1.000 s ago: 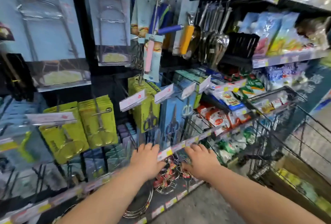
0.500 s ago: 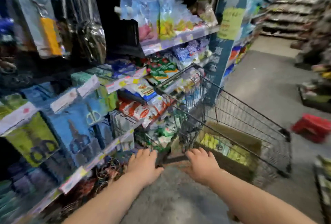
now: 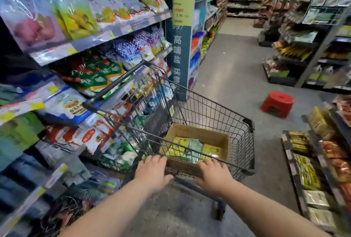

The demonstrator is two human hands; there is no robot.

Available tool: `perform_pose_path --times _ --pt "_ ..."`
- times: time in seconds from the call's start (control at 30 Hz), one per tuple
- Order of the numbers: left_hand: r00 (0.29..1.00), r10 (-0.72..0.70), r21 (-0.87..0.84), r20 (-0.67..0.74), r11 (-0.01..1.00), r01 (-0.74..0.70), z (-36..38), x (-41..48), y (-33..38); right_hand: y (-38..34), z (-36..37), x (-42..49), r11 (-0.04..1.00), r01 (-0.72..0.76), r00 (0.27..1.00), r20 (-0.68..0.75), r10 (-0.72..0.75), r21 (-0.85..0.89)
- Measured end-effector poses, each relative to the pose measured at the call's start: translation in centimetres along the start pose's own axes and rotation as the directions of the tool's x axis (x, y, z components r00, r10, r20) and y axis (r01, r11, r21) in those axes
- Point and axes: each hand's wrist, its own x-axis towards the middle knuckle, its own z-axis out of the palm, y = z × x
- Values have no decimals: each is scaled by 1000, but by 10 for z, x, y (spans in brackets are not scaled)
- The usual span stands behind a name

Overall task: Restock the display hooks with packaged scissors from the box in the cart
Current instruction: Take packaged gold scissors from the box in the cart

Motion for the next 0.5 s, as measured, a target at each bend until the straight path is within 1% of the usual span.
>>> perform_pose_path --times 0.1,0.3,0.4,0.5 --pt "998 53 18 39 998 -54 0 36 11 20 5 18 998 -47 998 33 45 47" --pt "980 172 26 99 984 -175 -5 127 23 60 -4 75 980 -187 981 55 184 62" --pt "967 225 26 120 973 -229 -11 180 12 71 -15 115 962 -260 963 98 251 89" --pt "956 243 49 166 966 -254 -19 230 -5 75 -28 154 943 -317 945 114 305 100"
